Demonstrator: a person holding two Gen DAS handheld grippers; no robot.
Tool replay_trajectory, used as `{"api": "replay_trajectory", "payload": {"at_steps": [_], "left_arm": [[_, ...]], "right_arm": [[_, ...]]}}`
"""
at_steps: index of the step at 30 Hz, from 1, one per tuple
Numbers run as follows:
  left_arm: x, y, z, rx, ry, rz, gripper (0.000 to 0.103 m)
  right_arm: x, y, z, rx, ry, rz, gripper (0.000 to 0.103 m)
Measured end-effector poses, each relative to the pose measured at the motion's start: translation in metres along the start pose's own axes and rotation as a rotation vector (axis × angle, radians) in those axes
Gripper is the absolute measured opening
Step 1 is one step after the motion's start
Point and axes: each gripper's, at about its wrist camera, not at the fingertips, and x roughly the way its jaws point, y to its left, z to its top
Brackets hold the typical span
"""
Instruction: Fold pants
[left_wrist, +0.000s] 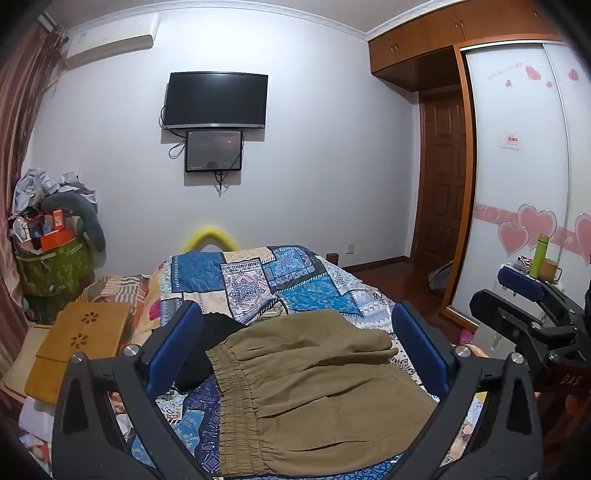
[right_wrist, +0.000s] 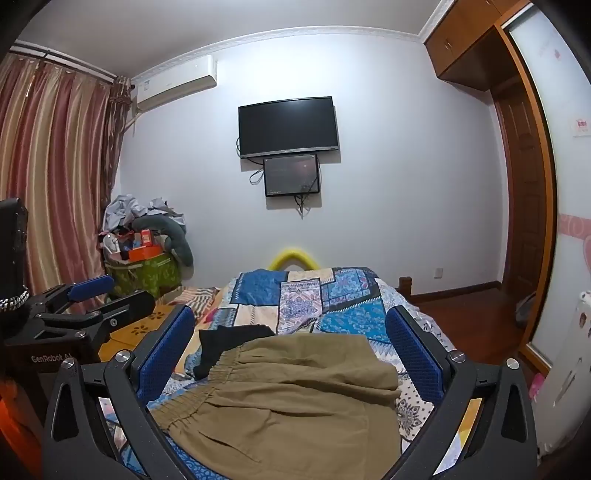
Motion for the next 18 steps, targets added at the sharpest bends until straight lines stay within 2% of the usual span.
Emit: {"api": "replay_trajectory", "payload": {"at_steps": [18], "left_arm": [[-0.0026, 0.0074, 0.0015, -0.003, -0.004, 0.005, 0.103]], "right_arm": [[0.0006, -0.0017, -0.0013, 0.002, 0.000, 0.001, 0.103]]}}
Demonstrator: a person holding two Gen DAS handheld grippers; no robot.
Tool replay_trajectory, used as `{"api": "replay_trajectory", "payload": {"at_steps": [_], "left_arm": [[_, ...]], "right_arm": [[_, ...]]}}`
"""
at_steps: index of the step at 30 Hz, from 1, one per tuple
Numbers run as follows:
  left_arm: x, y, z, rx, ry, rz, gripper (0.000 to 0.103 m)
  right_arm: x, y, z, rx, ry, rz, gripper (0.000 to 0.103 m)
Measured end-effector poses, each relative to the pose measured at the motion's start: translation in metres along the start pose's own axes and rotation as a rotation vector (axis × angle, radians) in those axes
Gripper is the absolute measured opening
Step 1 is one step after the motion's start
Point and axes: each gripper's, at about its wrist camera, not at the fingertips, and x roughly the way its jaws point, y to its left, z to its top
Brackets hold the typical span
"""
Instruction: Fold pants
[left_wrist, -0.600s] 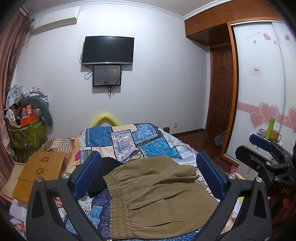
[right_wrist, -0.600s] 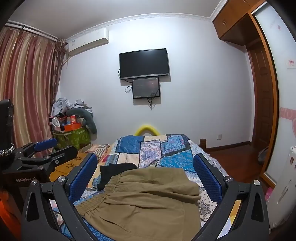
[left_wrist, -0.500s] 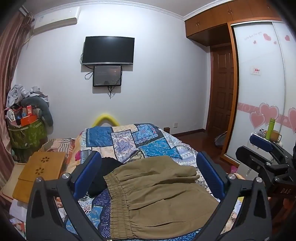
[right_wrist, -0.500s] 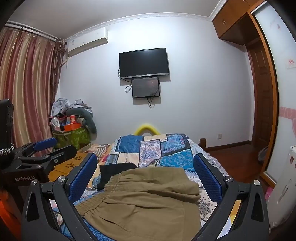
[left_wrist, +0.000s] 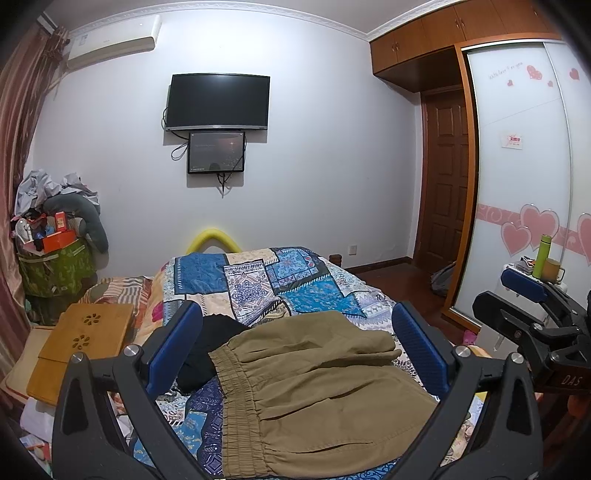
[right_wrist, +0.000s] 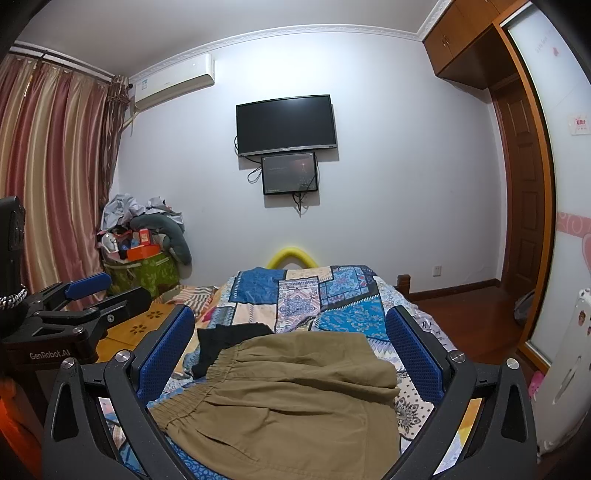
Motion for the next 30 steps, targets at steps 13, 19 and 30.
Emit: {"api": "replay_trajectory", "payload": {"at_steps": [13, 19, 30], "left_arm": [[0.0000, 0.0007, -0.0004, 0.000, 0.000, 0.002, 0.103], [0.0006, 0.0015, -0.0011, -0.001, -0.001, 0.004, 0.103], [0.0017, 0.0037, -0.0023, -0.001, 0.001, 0.008, 0.103]], "right_arm": [[-0.0008, -0.0003, -0.0003, 0.001, 0.002, 0.000, 0.103], [-0.0002, -0.0003, 0.0001, 0.001, 0.003, -0.001, 0.103], [0.0011, -0.0013, -0.0007, 0.002, 0.004, -0.001, 0.103]]}}
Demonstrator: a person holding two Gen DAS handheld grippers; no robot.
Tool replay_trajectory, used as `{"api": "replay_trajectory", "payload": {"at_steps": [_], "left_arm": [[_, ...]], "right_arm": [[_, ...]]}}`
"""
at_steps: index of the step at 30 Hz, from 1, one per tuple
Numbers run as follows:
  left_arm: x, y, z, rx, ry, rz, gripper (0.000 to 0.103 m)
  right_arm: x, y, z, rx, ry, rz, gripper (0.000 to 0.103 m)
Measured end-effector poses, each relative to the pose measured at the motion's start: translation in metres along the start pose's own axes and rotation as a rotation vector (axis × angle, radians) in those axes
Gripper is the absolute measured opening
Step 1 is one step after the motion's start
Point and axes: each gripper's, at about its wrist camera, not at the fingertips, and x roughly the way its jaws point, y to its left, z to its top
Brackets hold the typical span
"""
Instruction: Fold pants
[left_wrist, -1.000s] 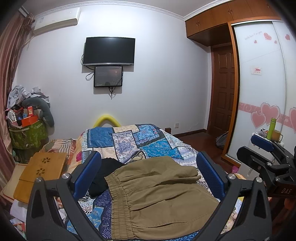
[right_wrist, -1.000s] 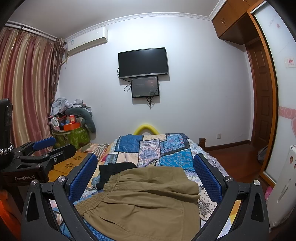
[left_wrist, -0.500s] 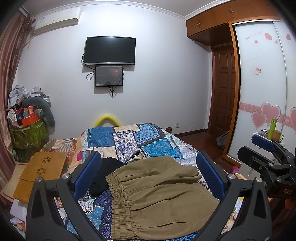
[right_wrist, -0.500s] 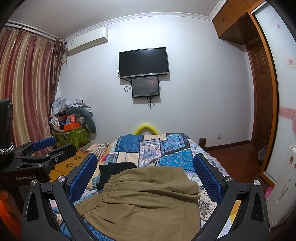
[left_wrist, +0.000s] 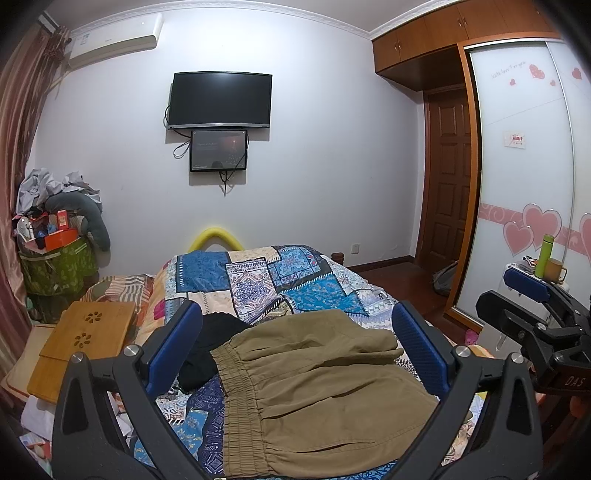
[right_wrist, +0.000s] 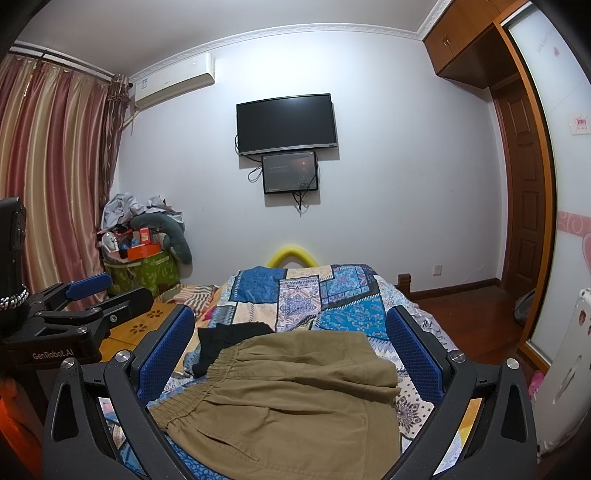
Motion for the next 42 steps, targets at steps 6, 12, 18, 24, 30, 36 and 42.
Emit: {"api": "replay_trajectory", "payload": {"at_steps": [6, 12, 18, 24, 30, 36, 42], "left_arm": [[0.000, -0.001, 0.000, -0.002, 0.001, 0.000, 0.103], [0.001, 0.001, -0.001, -0.002, 0.001, 0.003, 0.103], [0.001, 0.001, -0.002, -0.005, 0.002, 0.003, 0.103], [0.006, -0.002, -0.004, -0.003, 0.010, 0.003, 0.103], [0.017, -0.003, -0.003, 0.003, 0.032, 0.005, 0.103], [0.052, 0.002, -0.006, -0.004, 0.122, 0.001, 0.103], [0.114, 0.018, -0.021, -0.011, 0.282, -0.007, 0.103]], "right_arm": [[-0.001, 0.000, 0.003, 0.001, 0.002, 0.000, 0.103], [0.001, -0.001, -0.001, 0.003, 0.003, 0.002, 0.103], [0.001, -0.002, 0.000, 0.002, 0.004, 0.001, 0.103], [0.001, -0.003, 0.000, 0.004, 0.005, 0.001, 0.103], [0.006, -0.003, -0.002, 0.009, 0.015, -0.005, 0.103], [0.026, -0.018, -0.014, 0.031, 0.056, -0.031, 0.103], [0.052, -0.055, -0.032, 0.057, 0.153, -0.085, 0.103]]}}
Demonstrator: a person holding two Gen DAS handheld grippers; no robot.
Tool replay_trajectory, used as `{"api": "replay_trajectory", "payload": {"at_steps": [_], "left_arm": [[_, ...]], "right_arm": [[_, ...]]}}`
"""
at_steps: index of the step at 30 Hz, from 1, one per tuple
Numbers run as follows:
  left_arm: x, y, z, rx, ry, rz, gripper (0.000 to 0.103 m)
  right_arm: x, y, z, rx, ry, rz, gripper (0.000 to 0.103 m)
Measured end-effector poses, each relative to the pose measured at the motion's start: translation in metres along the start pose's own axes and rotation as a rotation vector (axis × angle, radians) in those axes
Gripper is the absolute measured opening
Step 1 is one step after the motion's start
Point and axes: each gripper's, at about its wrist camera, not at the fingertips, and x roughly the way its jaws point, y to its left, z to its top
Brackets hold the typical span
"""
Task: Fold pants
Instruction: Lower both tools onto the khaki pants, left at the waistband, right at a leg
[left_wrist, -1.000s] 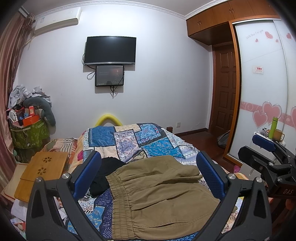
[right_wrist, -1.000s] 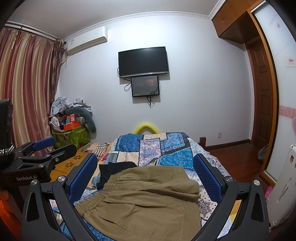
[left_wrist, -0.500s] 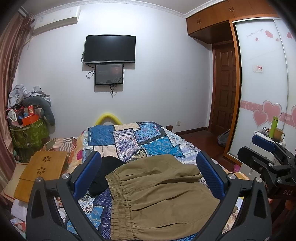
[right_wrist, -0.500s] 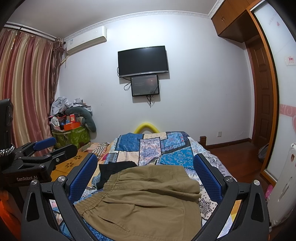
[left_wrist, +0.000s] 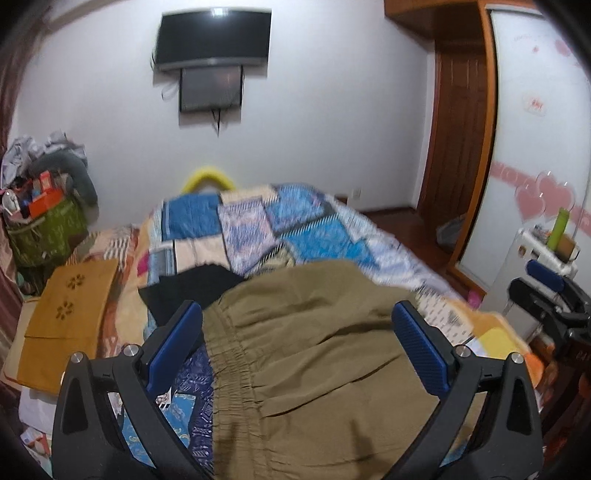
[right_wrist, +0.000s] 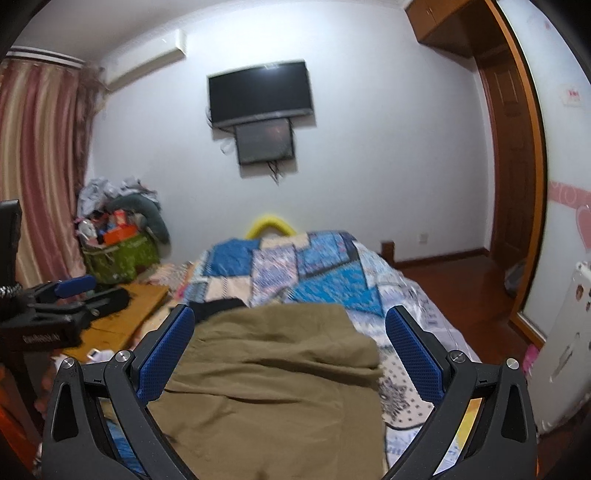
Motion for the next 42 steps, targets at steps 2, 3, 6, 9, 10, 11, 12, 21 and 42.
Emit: {"api": "replay_trajectory", "payload": {"at_steps": [2, 3, 6, 9, 10, 11, 12, 21, 42], "left_arm": [[0.025, 0.007, -0.001, 0.008, 0.052, 0.027, 0.103], [0.037, 0.010, -0.002, 0.011, 0.075, 0.036, 0.103], [0.066, 0.024, -0.006, 0.001, 0.150, 0.045, 0.103], [0.097, 0.040, -0.014, -0.014, 0.233, 0.075, 0.103], [0.109, 0.047, -0.017, -0.015, 0.270, 0.092, 0.103], [0.114, 0.049, -0.020, -0.016, 0.288, 0.099, 0.103], [0.124, 0.055, -0.023, -0.017, 0.318, 0.110, 0.103], [0.178, 0.088, -0.051, -0.039, 0.509, 0.087, 0.103], [0.191, 0.103, -0.074, -0.097, 0.587, -0.049, 0.063]], "right_arm": [[0.016, -0.016, -0.009, 0.011, 0.061, -0.022, 0.103], [0.024, -0.023, -0.013, 0.013, 0.092, -0.030, 0.103], [0.045, -0.047, -0.028, 0.030, 0.197, -0.051, 0.103], [0.062, -0.065, -0.038, 0.057, 0.290, -0.055, 0.103], [0.070, -0.073, -0.044, 0.075, 0.330, -0.050, 0.103], [0.076, -0.079, -0.048, 0.089, 0.357, -0.042, 0.103], [0.082, -0.083, -0.048, 0.101, 0.382, -0.032, 0.103], [0.136, -0.106, -0.073, 0.182, 0.596, 0.064, 0.079], [0.161, -0.121, -0.092, 0.277, 0.704, 0.205, 0.011]]}}
